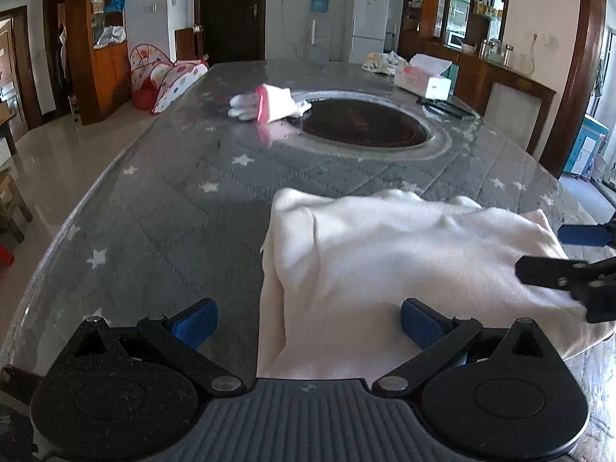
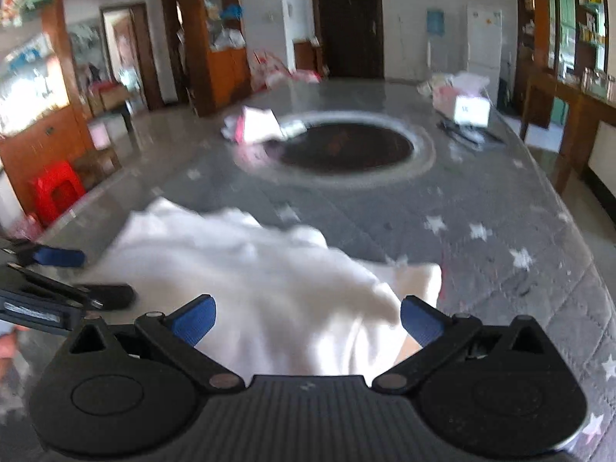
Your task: Fold clothes
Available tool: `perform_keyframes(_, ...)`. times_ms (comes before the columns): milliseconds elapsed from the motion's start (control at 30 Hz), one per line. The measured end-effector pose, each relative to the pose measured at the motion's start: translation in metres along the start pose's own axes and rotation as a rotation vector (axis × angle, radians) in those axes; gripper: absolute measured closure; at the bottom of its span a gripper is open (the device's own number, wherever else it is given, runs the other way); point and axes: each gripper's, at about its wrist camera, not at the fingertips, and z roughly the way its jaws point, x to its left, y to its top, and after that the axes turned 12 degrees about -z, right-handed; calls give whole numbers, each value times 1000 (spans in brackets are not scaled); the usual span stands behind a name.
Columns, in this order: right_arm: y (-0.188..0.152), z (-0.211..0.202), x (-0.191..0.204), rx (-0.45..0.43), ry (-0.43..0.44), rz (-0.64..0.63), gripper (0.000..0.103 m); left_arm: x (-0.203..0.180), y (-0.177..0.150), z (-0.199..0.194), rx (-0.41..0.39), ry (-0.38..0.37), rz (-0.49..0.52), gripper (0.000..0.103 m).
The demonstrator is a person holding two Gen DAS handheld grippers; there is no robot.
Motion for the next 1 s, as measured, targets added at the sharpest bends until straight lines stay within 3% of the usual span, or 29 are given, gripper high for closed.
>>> perform_keyframes(100, -5, 11, -1, 47, -12, -6, 0, 2, 0, 2, 8, -9, -14, 0)
perform_keyframes(367, 14, -1, -10, 35, -72, -24, 0, 1, 13, -3, -1, -1, -15, 0)
perform_keyframes(633, 20, 29, -29, 151, -162, -40, 0, 5, 21, 14, 52, 14, -44, 0)
perform_keyframes(1000, 25, 3, -16, 53, -111, -37, 0, 4, 25, 16, 61, 26, -71, 0)
